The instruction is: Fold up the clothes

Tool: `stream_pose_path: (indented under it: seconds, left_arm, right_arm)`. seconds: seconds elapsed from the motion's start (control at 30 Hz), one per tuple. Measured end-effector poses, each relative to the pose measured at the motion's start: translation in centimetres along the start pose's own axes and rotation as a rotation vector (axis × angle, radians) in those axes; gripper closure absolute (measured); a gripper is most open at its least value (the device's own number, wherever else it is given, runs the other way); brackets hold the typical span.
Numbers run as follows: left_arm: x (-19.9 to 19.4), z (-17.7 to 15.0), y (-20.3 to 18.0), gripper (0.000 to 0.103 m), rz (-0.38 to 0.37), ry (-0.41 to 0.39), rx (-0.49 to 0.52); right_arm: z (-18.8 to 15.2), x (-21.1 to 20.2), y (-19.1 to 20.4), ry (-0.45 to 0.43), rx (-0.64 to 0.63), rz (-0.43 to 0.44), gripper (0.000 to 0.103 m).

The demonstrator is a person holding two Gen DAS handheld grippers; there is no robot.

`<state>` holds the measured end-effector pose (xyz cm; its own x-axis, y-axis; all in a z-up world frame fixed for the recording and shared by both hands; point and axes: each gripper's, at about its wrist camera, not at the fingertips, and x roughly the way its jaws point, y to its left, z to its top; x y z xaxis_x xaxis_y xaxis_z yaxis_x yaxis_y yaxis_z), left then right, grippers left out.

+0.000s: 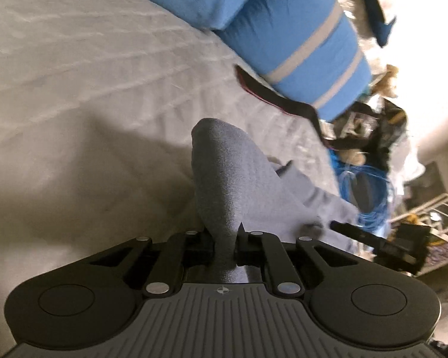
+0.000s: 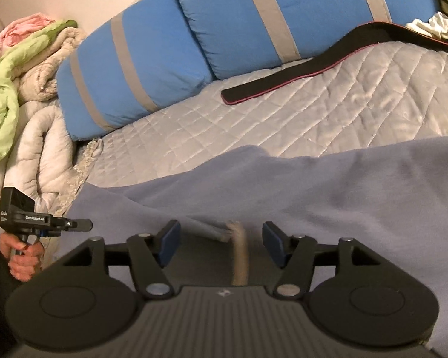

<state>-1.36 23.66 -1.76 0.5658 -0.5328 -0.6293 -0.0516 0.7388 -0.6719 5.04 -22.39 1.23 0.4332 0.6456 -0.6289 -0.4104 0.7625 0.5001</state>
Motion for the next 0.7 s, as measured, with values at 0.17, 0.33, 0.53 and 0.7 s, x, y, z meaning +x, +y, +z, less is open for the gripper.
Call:
stream_pose_path:
  seconds: [0.17,0.33,0.53,0.7]
  left_arm:
    - [-5.6,-0.6,1.2,0.093,0.169,-0.025,-0.025]
    - [-12.5,-0.1,-0.2,0.093,0.392,-0.056,-0.048]
    - [-16.4,0.7,-6.3,0.093,0.646,-0.123,-0.072]
    - [-13.8,0.2,-14.2,0.092,0.679,-0.114,-0.093]
  right_arm:
    - [-0.3,-0.7,0.7,-0.009,-0.043,0.012,0.029]
    - [-0.5,-1.4,1.8,-0.033,-0.107,0.026,0.026]
    - [-0.6,-2.3,2.7,-0.072,-0.166,0.03,0.024]
    - [-0.5,-3.0,2.6,-0.105,-0.194,-0.001,0.021]
